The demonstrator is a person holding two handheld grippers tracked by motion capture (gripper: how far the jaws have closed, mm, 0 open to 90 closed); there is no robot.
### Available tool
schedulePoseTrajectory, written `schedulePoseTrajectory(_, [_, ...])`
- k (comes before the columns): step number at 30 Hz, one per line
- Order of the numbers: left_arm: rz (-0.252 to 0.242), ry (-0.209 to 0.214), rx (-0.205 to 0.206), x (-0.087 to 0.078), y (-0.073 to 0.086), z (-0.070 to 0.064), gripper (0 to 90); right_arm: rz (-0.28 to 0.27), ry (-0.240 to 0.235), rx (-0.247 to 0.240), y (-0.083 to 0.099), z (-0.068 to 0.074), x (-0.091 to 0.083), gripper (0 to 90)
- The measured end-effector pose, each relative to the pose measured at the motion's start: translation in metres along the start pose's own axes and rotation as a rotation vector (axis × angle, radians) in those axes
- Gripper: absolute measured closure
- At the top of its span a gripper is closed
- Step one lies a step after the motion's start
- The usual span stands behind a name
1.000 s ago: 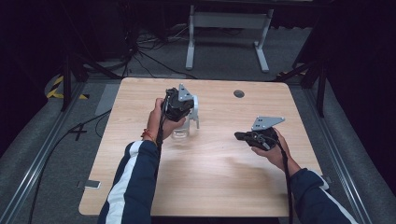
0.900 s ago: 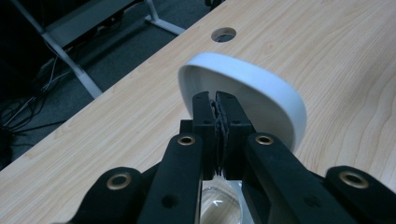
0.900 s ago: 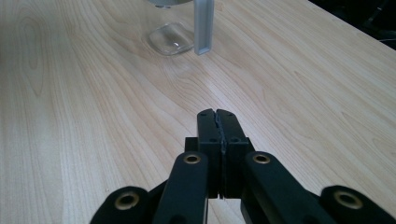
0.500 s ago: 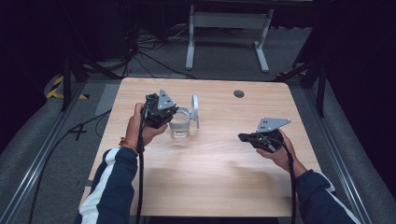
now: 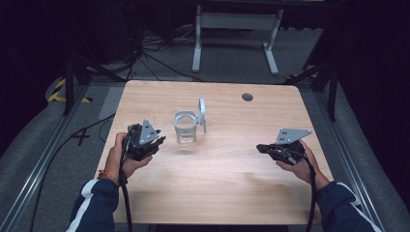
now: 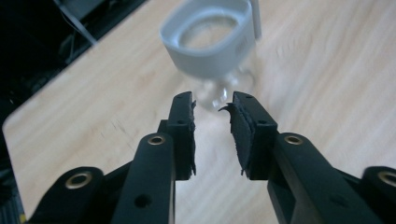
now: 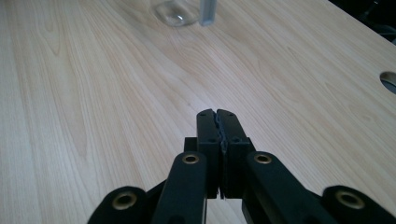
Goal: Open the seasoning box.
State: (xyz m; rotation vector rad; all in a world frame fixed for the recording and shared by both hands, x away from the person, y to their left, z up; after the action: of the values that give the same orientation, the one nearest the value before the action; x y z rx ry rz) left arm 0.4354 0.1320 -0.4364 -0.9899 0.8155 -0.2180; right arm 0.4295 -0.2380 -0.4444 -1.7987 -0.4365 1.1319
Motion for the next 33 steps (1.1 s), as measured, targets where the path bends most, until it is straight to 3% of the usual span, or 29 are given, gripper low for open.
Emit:
schedulePoseTrajectory(1, [0.0,0.0,0.0,0.0,0.0,0.0,68.4,0.0,0.0,0.0,0.0,0.0,0.0,88.1])
schedulePoseTrajectory(6, [0.055,0.009,0.001,-0.006,0.035,-0.007,66.7,0.026,0.024,-0.003,0.015,-0.003,-0.016,85.4])
schedulePoseTrajectory(10, [0.087,0.026,-0.031,-0.009,0.055,-0.008,63.0,0.037,0.026,0.0,0.026,-0.005,-0.027,82.4])
schedulePoseTrajectory(13, [0.128,0.044,-0.06,-0.011,0.074,-0.011,55.8,0.057,0.041,0.003,0.041,-0.006,-0.037,78.5])
schedulePoseTrajectory(21, [0.161,0.091,-0.111,-0.01,0.099,-0.022,39.7,0.09,0.089,0.046,0.076,-0.009,-0.053,63.7])
schedulePoseTrajectory(24, [0.14,0.1,-0.146,-0.008,0.107,-0.026,36.3,0.089,0.119,0.056,0.088,-0.012,-0.058,56.1])
schedulePoseTrajectory(28, [0.141,0.135,-0.194,-0.006,0.117,-0.031,29.0,0.09,0.15,0.108,0.107,-0.011,-0.066,49.5])
schedulePoseTrajectory(33, [0.057,0.16,-0.279,-0.002,0.121,-0.033,21.1,0.084,0.199,0.167,0.134,-0.012,-0.072,40.4])
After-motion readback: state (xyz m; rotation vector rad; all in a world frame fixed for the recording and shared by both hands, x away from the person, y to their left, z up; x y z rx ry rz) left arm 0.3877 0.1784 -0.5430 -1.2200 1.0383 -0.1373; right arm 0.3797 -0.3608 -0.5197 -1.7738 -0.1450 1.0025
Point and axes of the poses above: each handheld gripper's, and its own axes: x roughly forward along the jaws, y roughly out of its underside, z roughly to its left, the point moved 9 cm from there along x, roughly forward along the jaws, and after that the axes turned 9 degrees about -z, right-handed, at the moved point
